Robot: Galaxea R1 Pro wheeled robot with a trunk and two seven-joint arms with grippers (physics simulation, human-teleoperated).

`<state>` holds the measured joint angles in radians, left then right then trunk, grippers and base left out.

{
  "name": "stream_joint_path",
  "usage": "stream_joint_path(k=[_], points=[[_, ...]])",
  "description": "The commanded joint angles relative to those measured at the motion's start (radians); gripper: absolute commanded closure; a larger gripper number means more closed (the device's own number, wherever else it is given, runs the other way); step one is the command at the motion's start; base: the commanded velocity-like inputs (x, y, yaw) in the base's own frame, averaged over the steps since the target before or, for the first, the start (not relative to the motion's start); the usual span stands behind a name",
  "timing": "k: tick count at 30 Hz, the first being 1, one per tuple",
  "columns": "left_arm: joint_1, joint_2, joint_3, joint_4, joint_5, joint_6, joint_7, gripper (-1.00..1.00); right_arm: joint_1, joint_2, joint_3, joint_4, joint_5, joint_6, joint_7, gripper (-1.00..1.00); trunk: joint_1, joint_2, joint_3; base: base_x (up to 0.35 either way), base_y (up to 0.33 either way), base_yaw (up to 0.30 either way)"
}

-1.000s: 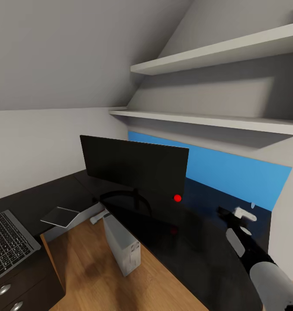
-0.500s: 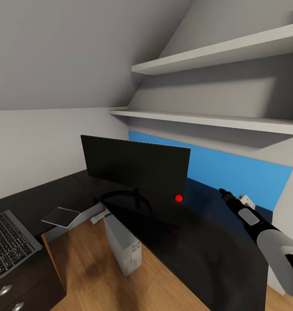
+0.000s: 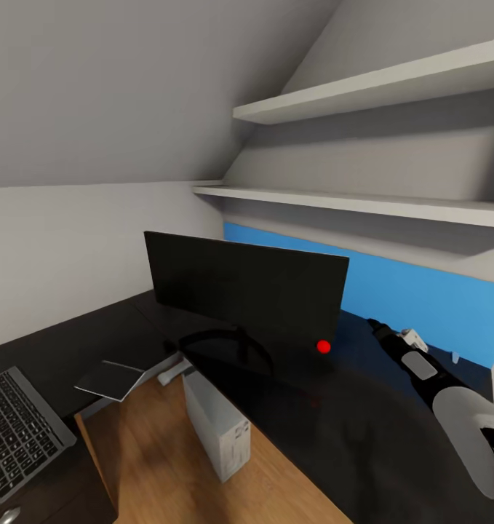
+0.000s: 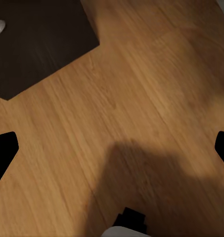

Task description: In the bedroom, organize the workspace by keeping the computer under the desk, ensuring the monitor is on the desk, placing the keyboard on the desk next to the monitor, placing the mouse on the desk next to the keyboard, moving the folder from the swivel chair onto the desk next to the mouse, stacking the notebook on top of the folder with the pen on top of the notebook, and positioning the swivel chair next to the desk.

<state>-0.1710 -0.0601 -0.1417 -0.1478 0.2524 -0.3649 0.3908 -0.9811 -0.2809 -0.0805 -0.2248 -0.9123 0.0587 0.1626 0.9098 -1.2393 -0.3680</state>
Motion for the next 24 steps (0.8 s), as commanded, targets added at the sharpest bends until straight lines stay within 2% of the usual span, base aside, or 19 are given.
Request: stream_joint_path(k=[1, 10, 24], points=[[-0.001, 0.000, -0.009, 0.001, 0.008, -0.003, 0.005, -1.00, -0.001, 0.000, -0.008, 0.005, -0.002, 0.006, 0.005, -1.00, 0.000, -0.001, -0.001, 0.076, 0.016, 0.000], [-0.001, 0.000, -0.009, 0.001, 0.008, -0.003, 0.004, -1.00, 0.000, -0.004, -0.010, 0.027, -0.002, 0.003, 0.006, -1.00, 0.000, -0.001, -0.001, 0.091, 0.006, 0.000], [-0.001, 0.000, -0.009, 0.001, 0.008, -0.003, 0.004, -1.00, -0.001, -0.007, -0.012, 0.031, -0.001, 0.004, 0.005, -1.00, 0.000, -0.001, -0.001, 0.272, 0.001, 0.000]])
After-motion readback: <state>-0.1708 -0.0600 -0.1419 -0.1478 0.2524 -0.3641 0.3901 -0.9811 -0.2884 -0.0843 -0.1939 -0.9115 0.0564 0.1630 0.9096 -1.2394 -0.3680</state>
